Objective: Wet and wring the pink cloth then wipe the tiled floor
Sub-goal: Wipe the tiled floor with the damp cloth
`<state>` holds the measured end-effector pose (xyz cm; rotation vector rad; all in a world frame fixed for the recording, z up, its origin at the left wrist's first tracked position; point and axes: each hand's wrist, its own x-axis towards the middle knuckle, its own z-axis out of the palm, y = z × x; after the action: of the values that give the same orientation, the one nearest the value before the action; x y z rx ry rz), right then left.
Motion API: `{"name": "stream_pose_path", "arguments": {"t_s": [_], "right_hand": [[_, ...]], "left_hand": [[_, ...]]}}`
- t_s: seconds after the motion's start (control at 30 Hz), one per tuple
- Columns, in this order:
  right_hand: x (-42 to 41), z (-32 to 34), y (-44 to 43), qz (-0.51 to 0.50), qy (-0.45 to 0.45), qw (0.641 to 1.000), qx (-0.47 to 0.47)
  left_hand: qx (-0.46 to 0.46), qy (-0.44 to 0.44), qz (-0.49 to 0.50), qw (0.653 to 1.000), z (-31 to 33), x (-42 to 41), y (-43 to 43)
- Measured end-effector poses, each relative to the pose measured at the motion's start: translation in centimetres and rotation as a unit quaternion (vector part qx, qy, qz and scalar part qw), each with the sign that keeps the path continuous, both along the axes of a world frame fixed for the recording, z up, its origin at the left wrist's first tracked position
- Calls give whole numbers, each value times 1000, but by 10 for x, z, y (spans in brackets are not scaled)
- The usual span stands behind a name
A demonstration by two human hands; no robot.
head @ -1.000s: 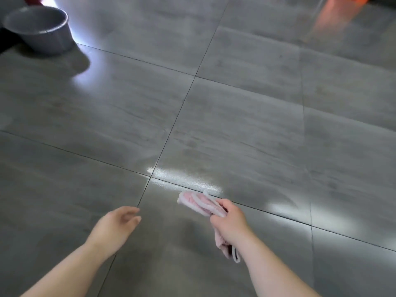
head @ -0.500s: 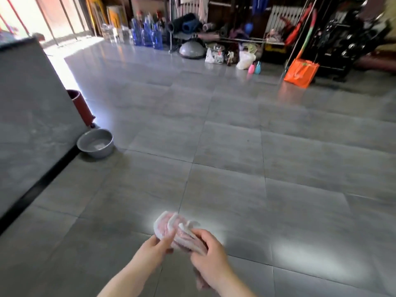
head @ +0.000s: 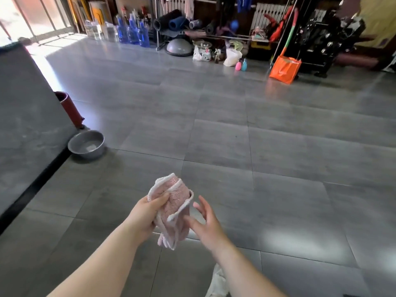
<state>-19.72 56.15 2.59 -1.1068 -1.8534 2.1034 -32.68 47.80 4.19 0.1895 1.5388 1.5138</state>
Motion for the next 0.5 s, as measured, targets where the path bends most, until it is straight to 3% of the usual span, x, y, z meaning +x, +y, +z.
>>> {"name": "stream_pose_path", "arguments": {"t_s": [0.17,0.33,0.5], "right_hand": [[-27,-22,84,62,-12,998,-26],[-49,-29,177,40,-60,997,-36],[-75,-51,261,56,-117,991,25]], "left_hand": [[-25,-1,-21,999,-16,-19,74],[-81,51,-8,995,-26,-33,166],[-125,78,9,989,-50,-48,254]]}}
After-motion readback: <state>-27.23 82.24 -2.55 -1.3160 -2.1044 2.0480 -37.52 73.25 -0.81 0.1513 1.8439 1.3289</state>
